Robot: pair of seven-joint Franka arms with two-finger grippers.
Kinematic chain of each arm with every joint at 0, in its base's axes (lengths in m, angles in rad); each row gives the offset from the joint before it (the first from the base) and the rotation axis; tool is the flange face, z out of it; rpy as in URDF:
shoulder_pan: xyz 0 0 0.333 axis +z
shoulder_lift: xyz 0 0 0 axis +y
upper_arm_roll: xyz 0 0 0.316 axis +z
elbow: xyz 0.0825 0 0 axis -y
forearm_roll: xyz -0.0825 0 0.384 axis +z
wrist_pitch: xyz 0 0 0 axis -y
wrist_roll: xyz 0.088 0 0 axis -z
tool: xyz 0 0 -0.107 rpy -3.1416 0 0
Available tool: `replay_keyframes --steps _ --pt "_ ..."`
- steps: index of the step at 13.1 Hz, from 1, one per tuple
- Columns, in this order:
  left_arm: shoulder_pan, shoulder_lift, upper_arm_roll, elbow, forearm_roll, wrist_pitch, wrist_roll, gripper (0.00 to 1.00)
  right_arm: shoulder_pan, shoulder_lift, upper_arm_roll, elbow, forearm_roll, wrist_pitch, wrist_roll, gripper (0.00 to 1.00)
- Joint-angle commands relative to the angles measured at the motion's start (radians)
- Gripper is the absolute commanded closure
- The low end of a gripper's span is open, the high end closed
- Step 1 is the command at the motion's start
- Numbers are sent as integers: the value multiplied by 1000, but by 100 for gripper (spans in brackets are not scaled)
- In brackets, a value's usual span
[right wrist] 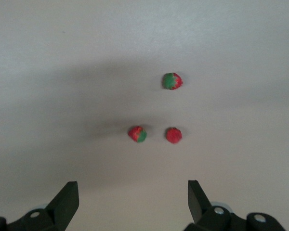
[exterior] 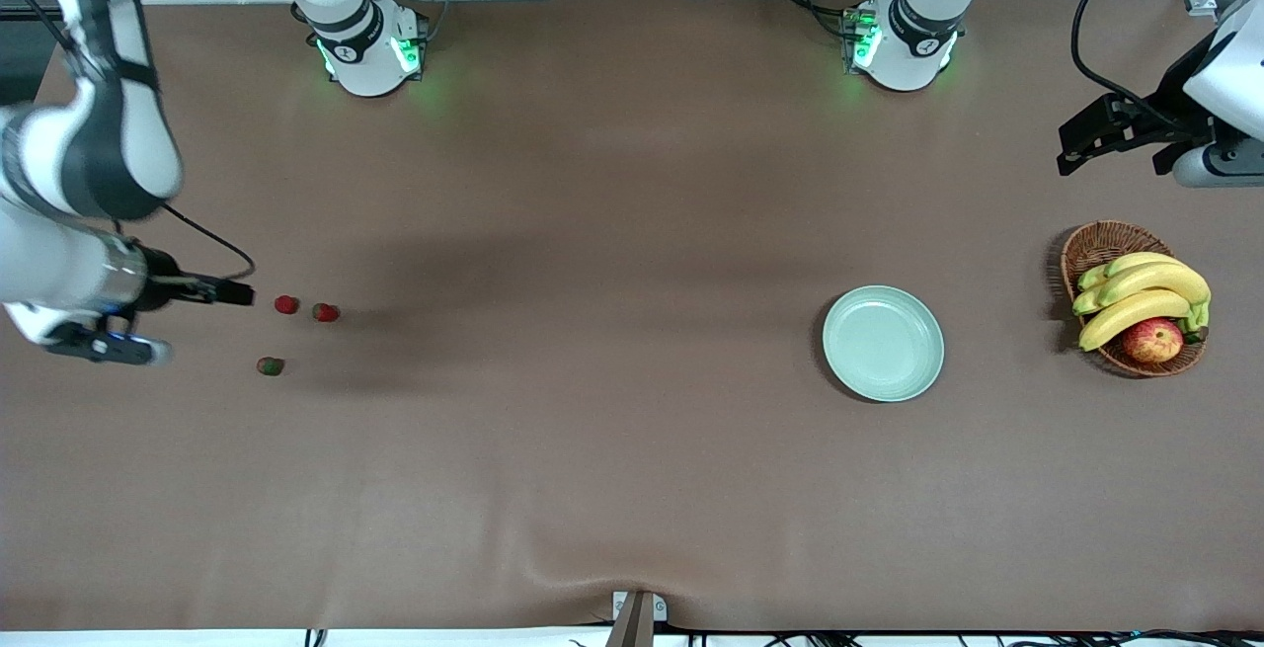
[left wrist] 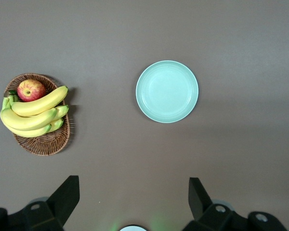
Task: Collect all strawberries into plate
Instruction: 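Grasp one strawberry with the right gripper and lift it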
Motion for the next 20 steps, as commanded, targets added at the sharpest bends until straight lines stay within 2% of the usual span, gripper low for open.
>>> replay_keyframes --steps 1,7,15,17,20 --pt "-3 3 -2 5 -21 13 1 0 25 56 -5 -98 8 127 7 0" --pt "-1 0 -2 5 -27 0 23 0 53 203 -5 -105 8 219 7 0" --pt "-1 0 -14 0 -27 -12 47 0 49 260 -5 -119 8 218 -28 0" --pt "-4 1 -16 2 -27 -12 47 0 39 276 -5 -120 8 212 -46 9" --pt "-4 1 -22 -1 -27 -12 44 0 39 277 -5 -120 8 198 -46 33"
